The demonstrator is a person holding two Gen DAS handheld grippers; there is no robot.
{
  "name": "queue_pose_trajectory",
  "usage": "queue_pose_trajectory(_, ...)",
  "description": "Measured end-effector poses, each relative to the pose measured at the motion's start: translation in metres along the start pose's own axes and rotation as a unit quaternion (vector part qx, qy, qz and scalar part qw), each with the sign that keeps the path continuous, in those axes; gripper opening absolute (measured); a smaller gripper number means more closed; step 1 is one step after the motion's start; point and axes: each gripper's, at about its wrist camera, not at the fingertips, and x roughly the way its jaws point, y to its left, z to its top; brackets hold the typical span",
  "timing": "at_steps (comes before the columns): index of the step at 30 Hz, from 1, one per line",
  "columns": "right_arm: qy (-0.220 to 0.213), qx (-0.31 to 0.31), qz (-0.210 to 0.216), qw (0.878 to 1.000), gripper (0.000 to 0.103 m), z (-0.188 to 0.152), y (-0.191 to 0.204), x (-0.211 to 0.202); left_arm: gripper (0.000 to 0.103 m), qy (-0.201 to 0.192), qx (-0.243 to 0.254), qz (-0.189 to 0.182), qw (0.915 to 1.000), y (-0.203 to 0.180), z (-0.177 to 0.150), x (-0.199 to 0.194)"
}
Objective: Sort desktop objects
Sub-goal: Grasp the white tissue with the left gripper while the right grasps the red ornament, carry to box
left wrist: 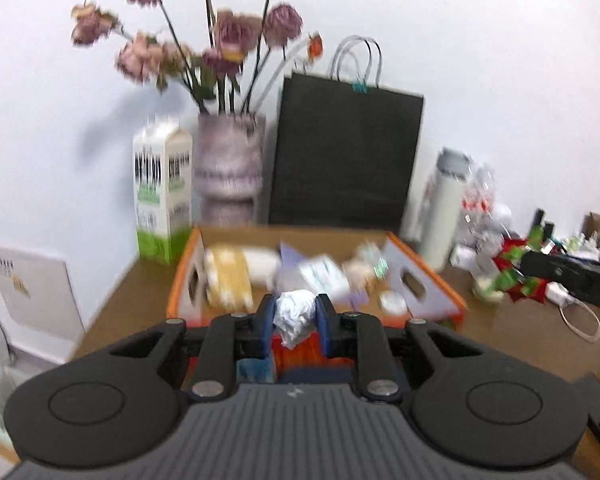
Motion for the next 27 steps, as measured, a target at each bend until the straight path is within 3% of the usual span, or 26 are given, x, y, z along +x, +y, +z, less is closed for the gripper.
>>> queue_pose_trajectory(3, 0.000, 0.002, 0.015, 1.000, 0.026, 0.026, 0.000, 0.020, 0.022, 0.001, -0.005, -0.009, 0.9999, 0.008, 0.033, 0.023)
queue_pose_trajectory(7, 0.047, -0.017, 0.024, 0.998, 0.026, 0.047, 0.008, 0.079, 0.022, 0.062, -0.024, -0.030, 0.9973, 0.019, 0.063, 0.087)
queue_pose_trajectory(9, 0.091, -0.005, 0.022, 0.996, 0.026, 0.048, 0.007, 0.121, 0.022, 0.097, -0.027, -0.025, 0.9946, 0.021, 0.063, 0.126)
queue_pose_trajectory(12, 0.164, 0.066, 0.055, 0.983, 0.026, 0.049, -0.003, 0.188, 0.022, 0.155, -0.027, 0.006, 0.9876, 0.024, 0.053, 0.183)
queue_pose_trajectory(15, 0.195, 0.069, 0.049, 0.977, 0.026, 0.048, 0.002, 0.238, 0.023, 0.190, -0.020, 0.028, 0.9811, 0.023, 0.046, 0.222)
queue_pose_trajectory(19, 0.226, 0.080, 0.037, 0.970, 0.026, 0.040, 0.007, 0.292, 0.031, 0.223, -0.026, 0.055, 0.9730, 0.028, 0.040, 0.250)
queue_pose_trajectory(20, 0.234, 0.079, 0.039, 0.968, 0.027, 0.036, 0.007, 0.303, 0.033, 0.229, -0.036, 0.046, 0.9718, 0.031, 0.041, 0.255)
queue_pose_trajectory(24, 0.270, 0.089, 0.054, 0.957, 0.030, 0.017, 0.005, 0.335, 0.047, 0.221, -0.056, 0.018, 0.9736, 0.040, 0.047, 0.249)
queue_pose_trajectory(26, 0.284, 0.099, 0.058, 0.952, 0.037, 0.010, 0.001, 0.343, 0.059, 0.210, -0.053, 0.015, 0.9761, 0.043, 0.052, 0.242)
queue_pose_trajectory(27, 0.292, 0.097, 0.056, 0.950, 0.038, 0.008, 0.000, 0.344, 0.060, 0.206, -0.049, 0.018, 0.9772, 0.043, 0.054, 0.239)
